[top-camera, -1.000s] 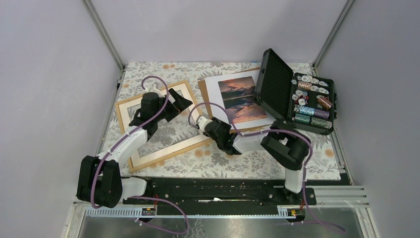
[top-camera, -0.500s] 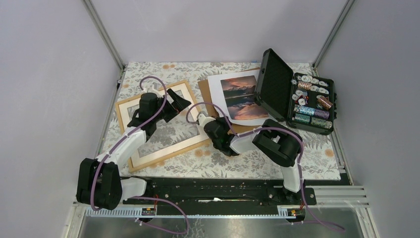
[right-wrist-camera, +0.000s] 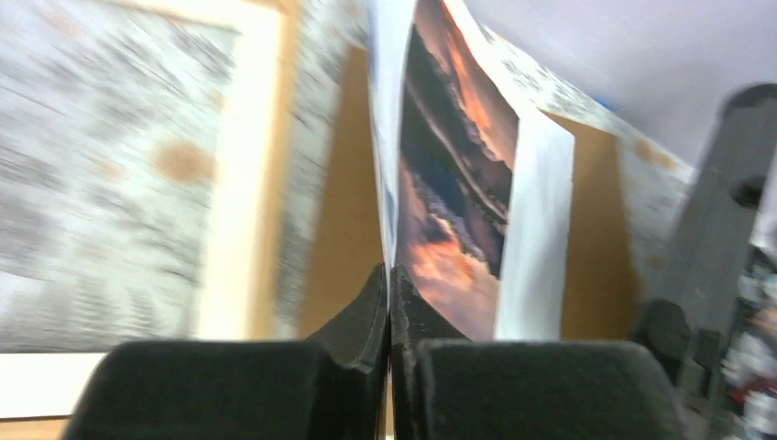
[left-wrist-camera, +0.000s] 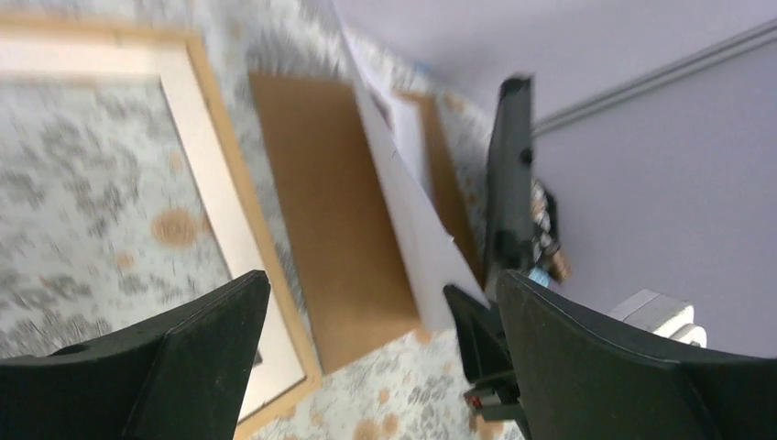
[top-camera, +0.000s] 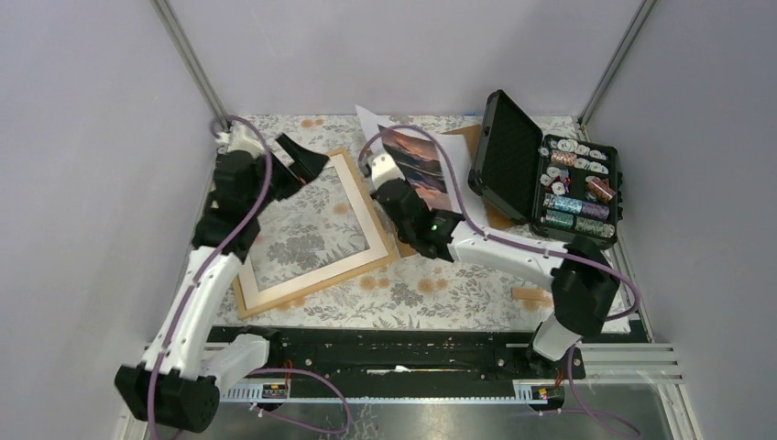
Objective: Put the photo into the frame
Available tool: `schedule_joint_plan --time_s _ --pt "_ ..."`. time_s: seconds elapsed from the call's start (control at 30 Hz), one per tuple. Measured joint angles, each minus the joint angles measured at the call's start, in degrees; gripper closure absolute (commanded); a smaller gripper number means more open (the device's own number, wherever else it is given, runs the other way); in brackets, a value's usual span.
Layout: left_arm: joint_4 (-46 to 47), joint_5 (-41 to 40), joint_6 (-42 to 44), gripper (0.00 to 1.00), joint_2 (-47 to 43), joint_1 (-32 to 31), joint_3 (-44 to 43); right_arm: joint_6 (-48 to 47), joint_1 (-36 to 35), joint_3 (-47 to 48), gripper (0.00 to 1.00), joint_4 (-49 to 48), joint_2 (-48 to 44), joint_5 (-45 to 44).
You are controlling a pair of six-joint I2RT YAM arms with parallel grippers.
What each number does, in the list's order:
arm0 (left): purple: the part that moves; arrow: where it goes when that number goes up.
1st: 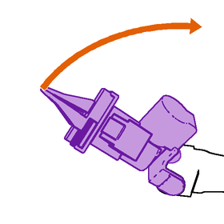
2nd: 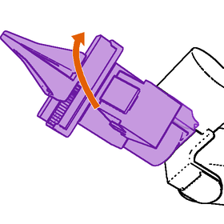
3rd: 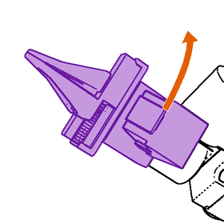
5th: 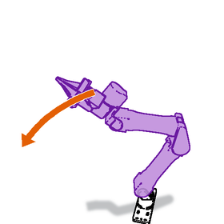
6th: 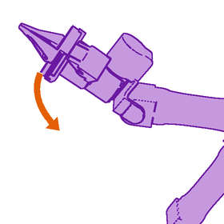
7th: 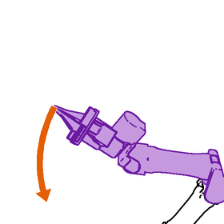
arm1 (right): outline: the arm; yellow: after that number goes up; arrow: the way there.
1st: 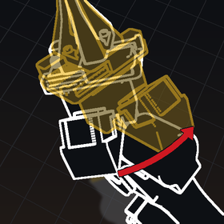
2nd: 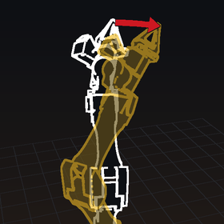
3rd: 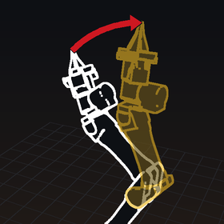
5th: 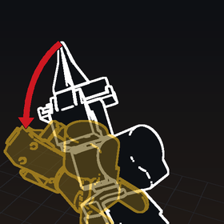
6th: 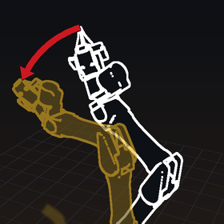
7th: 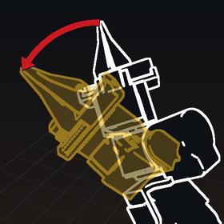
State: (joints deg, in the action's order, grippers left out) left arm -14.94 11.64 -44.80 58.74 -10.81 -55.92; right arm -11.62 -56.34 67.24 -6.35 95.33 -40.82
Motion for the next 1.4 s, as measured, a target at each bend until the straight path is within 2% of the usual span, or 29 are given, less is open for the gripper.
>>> schedule_joint_plan --time_s 0.2,0.37,0.43,0.5,0.53,0.7,0.8,0.9,1.03,1.2,1.3,1.4 --pt "-9.38 -7.78 3.28 0.01 -7.23 1.29 -19.47 15.67 -3.37 16.46 1.00 9.60 -2.43 12.17" --pt "-11.87 -12.35 4.52 0.01 -14.25 1.38 -29.20 32.09 -5.60 23.67 1.00 6.84 -2.75 27.28" --pt "-12.52 -13.51 4.94 0.01 -16.55 1.38 -31.19 38.95 -5.66 22.84 1.00 2.60 -3.39 31.32" --pt "-12.74 -14.23 5.40 0.01 -17.46 1.38 -32.17 46.25 -5.62 17.51 1.00 -3.43 -5.53 32.35" --pt "-12.96 -14.51 5.64 0.01 -17.53 1.38 -32.30 47.06 -5.60 16.74 1.00 -3.82 -5.88 32.30" --pt "-16.57 -14.40 6.36 0.01 -16.11 1.38 -29.62 57.90 -1.57 0.20 1.00 -15.63 -9.68 31.67" --pt "-18.43 -13.92 6.80 0.01 -14.23 1.38 -28.15 59.98 2.58 -1.44 1.00 -15.54 -8.55 32.79" --pt "-19.34 -13.79 6.91 0.01 -12.74 1.38 -27.76 61.31 3.91 7.69 1.00 -15.30 -3.65 37.64" --pt "-19.54 -14.47 8.07 0.01 -12.50 1.38 -27.96 64.13 1.75 25.14 1.00 -18.18 6.16 44.76" --pt "-21.46 -17.99 10.62 0.01 -12.48 1.38 -33.81 66.93 -2.14 45.24 1.00 -18.64 18.64 52.13" --pt "-21.38 -19.96 11.78 0.01 -14.05 1.38 -35.63 68.32 -2.99 48.24 1.00 -18.73 20.79 54.42" --pt "-21.11 -21.44 12.35 0.01 -15.72 1.38 -36.44 70.53 -1.66 45.44 1.00 -21.38 20.04 55.69"
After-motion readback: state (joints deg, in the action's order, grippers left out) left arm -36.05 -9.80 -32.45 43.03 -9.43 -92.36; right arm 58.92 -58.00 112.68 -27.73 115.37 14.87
